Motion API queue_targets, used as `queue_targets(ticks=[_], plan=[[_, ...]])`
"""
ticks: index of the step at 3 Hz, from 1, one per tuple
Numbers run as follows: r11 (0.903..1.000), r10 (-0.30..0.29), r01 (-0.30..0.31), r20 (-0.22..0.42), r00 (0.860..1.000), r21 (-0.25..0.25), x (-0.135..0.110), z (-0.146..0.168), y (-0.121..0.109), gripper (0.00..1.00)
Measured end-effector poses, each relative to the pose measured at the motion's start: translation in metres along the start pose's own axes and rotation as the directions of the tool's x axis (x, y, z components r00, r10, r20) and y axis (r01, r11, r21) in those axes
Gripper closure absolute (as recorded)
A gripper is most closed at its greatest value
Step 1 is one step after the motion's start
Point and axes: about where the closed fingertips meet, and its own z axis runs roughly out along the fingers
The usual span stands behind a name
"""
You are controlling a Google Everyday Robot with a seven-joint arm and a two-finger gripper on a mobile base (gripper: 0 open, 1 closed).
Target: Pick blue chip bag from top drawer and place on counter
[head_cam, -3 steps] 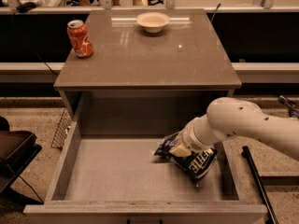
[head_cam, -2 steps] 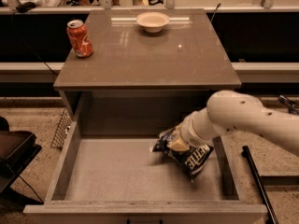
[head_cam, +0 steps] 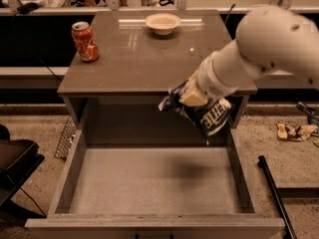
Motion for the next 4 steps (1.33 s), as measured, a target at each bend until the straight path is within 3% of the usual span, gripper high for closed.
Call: queue_targets(ticks=[1,2,3,4], plan=[[0.9992,0.007,-0.007,0.015,1.000,0.040,-0.021,-0.044,-0.047,1.00],[0.9995,0.022,-0.022,-0.003,1.000,0.021,-0.034,-0.049,-0.091,1.00],[0.9992,0.039,-0.039,0.003,0.999,0.012,-0.054,-0.027,-0.152,1.00],[0.9938,0.025,-0.034,0.086,0.996,0.106,-0.081,-0.039,-0.202,1.00]])
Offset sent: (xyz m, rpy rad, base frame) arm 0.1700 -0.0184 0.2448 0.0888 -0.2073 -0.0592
